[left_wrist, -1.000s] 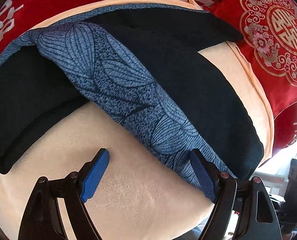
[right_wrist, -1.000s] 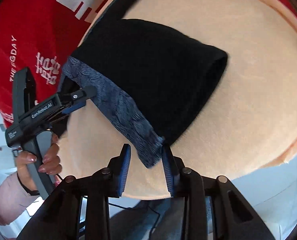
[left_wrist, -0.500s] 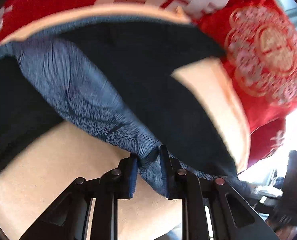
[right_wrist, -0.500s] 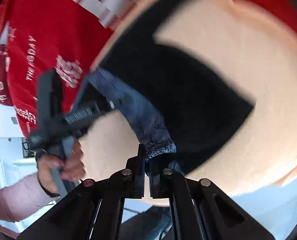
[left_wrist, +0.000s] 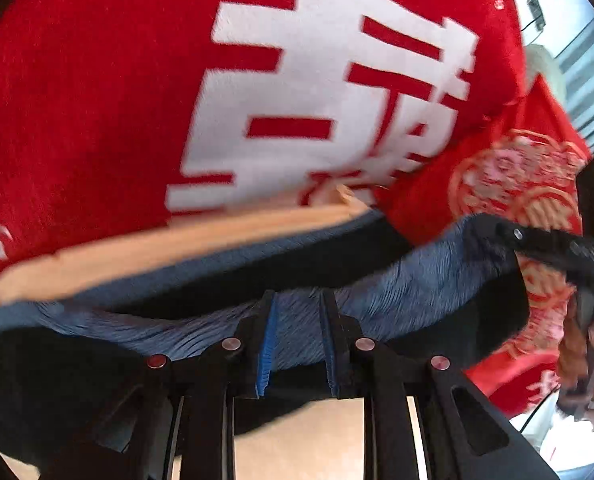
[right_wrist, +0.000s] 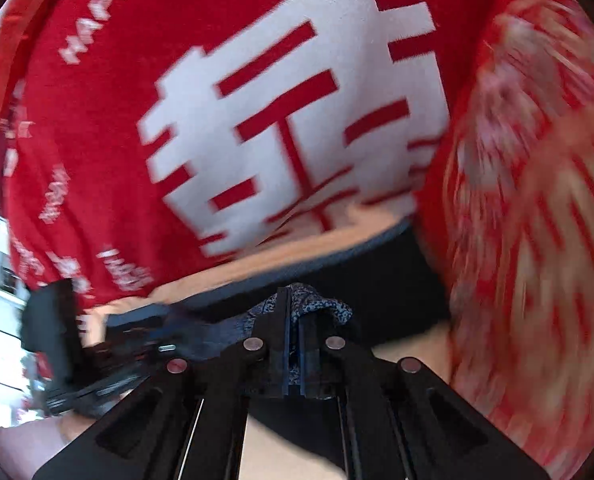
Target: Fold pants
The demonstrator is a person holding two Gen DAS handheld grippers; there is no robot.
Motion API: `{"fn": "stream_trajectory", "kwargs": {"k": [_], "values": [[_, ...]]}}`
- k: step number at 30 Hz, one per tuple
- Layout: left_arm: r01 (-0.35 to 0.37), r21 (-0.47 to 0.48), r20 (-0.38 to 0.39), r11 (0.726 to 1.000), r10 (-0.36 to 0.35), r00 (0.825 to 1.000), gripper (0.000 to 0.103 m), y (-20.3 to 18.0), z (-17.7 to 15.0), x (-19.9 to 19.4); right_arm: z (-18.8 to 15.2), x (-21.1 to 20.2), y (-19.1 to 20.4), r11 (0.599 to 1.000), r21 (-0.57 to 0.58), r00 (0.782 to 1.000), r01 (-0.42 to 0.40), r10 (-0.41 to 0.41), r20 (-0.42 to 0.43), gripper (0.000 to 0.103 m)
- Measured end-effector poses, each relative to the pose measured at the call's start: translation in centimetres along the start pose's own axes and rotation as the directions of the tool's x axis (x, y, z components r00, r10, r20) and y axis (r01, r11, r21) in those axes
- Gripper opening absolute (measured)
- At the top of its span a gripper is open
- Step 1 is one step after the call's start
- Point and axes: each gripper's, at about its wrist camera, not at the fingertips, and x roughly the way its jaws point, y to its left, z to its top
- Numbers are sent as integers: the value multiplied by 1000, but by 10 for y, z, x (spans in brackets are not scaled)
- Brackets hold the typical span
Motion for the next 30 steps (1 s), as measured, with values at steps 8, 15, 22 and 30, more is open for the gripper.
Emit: {"fn": "stream_trajectory", "kwargs": {"k": [8, 15, 22, 30], "values": [[-204, 10, -59, 979, 204, 977, 63, 42, -18, 20, 39, 72, -23, 983, -87, 982, 160, -168, -91, 16], [-309, -4, -145, 951, 305, 941, 63, 67, -38, 50, 37, 65, -2, 980, -149, 988, 128, -139, -70, 58], [-351, 8, -183, 936, 346, 920, 64, 84, -47, 75, 1, 38, -12, 991, -82, 994, 106, -107, -15, 76], [-368, 10, -162, 930, 364, 917, 65, 88, -32, 69, -25, 32, -27, 995, 40, 994, 94, -91, -65, 70]]}}
